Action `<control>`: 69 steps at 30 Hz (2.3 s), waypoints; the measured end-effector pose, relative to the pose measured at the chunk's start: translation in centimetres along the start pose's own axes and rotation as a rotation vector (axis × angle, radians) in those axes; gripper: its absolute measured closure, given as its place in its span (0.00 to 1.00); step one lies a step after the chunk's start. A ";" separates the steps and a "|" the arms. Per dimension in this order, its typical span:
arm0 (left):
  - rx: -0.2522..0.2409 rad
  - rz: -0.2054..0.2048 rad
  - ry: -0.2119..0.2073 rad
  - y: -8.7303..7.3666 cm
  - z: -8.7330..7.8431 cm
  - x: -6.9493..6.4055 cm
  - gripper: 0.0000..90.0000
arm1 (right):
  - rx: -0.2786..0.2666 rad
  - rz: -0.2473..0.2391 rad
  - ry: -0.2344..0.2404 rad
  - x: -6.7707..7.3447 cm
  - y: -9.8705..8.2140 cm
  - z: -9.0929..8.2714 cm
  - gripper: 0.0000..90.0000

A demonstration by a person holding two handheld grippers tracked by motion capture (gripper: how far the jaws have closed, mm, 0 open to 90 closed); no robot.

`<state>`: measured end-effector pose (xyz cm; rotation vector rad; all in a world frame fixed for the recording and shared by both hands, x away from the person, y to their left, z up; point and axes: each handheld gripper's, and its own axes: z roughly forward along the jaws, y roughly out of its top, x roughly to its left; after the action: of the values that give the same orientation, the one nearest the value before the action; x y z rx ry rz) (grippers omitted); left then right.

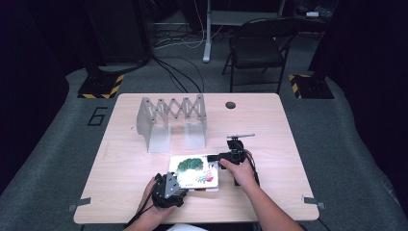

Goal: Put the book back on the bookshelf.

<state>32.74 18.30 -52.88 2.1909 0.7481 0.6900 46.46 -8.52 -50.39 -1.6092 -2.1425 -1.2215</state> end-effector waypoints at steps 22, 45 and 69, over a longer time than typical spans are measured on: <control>0.020 0.023 -0.015 0.2 -0.2 0.0 0.23 | 0.092 0.023 0.078 -0.1 0.0 1.4 0.49; -0.021 -0.150 -0.075 1.1 -2.3 3.4 0.38 | 0.088 0.029 0.077 -0.3 -0.1 1.3 0.49; -0.004 -0.377 -0.189 -0.6 0.2 5.2 0.21 | 0.083 0.014 0.057 0.0 -0.2 1.2 0.49</control>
<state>36.24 22.10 -52.13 1.9982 1.0196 0.2893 46.64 -7.63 -51.25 -1.5339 -2.1149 -1.1447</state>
